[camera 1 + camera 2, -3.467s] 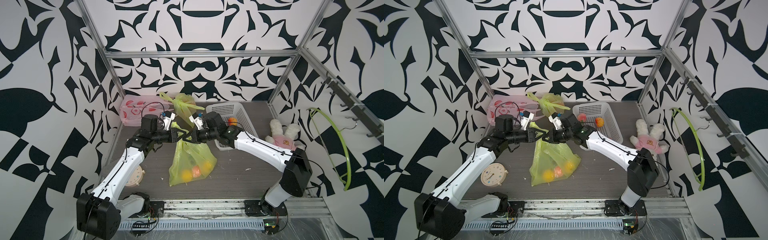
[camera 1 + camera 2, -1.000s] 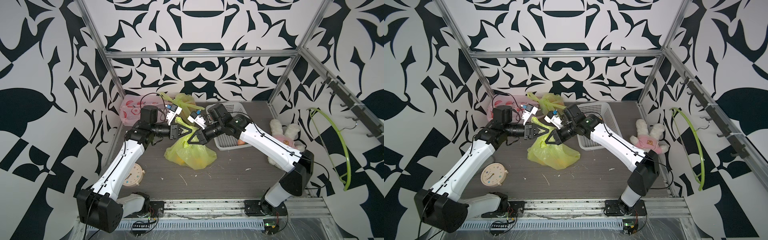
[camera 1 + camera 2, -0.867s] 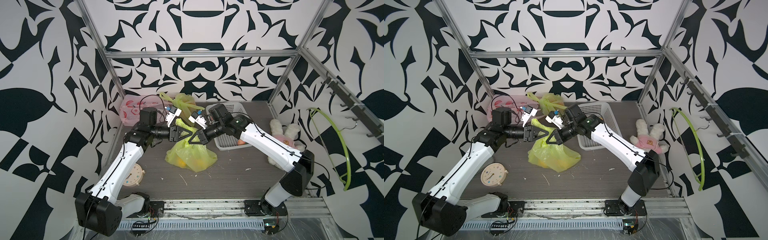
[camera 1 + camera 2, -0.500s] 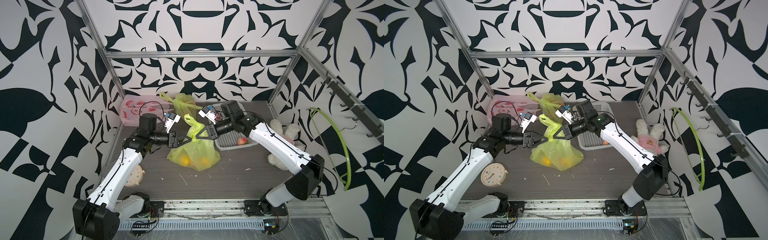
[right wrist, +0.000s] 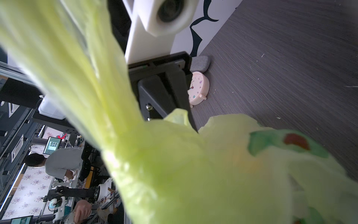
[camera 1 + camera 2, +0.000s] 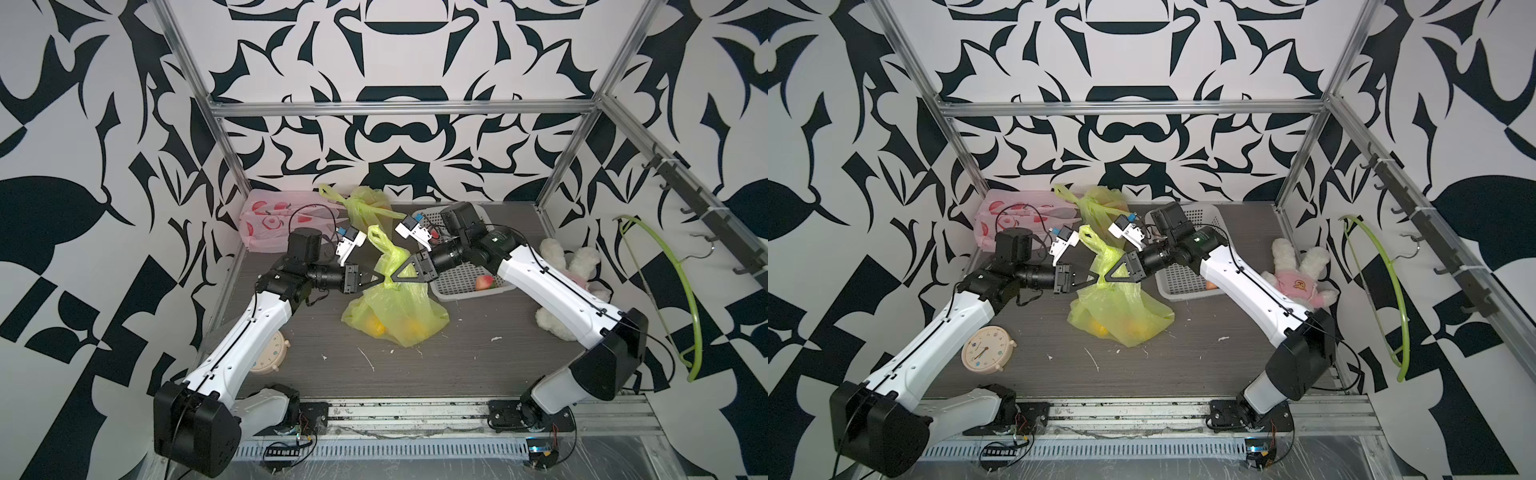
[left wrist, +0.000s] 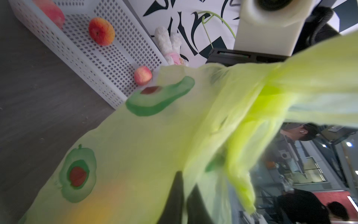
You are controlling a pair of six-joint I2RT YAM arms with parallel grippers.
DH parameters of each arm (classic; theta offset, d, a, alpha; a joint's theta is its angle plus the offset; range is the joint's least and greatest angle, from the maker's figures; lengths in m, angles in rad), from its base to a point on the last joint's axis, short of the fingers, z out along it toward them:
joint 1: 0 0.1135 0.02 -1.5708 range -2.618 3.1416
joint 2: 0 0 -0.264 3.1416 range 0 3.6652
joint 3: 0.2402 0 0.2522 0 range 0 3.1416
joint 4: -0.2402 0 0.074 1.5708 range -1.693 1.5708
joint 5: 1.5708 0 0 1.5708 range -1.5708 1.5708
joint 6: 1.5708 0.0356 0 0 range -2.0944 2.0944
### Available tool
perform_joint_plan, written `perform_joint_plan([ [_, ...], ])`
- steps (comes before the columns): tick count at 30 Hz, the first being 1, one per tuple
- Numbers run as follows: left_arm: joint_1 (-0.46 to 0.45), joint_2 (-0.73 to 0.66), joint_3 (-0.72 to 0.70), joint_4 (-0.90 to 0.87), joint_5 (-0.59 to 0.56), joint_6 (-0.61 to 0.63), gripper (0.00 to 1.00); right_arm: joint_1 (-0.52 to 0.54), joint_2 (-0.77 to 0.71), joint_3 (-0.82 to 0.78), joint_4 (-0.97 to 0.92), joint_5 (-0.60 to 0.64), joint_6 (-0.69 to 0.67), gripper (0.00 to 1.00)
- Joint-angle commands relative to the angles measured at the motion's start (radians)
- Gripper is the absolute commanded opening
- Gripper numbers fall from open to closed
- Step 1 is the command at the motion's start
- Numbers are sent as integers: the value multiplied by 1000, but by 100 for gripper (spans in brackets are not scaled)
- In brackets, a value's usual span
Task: Place the peach into a plastic bag & tie a knot
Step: Cross the plastic bag at the center of the board.
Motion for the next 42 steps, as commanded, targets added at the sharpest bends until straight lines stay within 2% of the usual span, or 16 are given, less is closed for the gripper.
perform_joint_plan([
  [1,-13,-23,19,-31,-74,15,0,6,-9,-7,36,-7,10,13],
  [3,-12,-67,14,-18,-151,4,0,8,-5,-17,34,19,17,13],
  [9,-14,-167,5,21,-256,-45,0,8,-11,-55,65,64,45,15],
  [21,-43,-236,-77,73,-244,-119,0,-2,-22,-93,229,151,227,8],
  [25,-69,-252,-105,78,-272,-130,0,-19,-20,-90,259,223,289,8],
  [29,-98,-269,-135,130,-287,-157,0,-24,-5,-69,239,309,312,2],
  [34,-163,-239,-137,195,-300,-180,0,-25,4,-92,334,350,403,0],
  [38,-228,-179,-143,243,-325,-187,0,-20,-5,-146,510,345,516,0],
  [42,-260,-140,-184,338,-335,-224,0,-20,-40,-191,616,421,589,0],
])
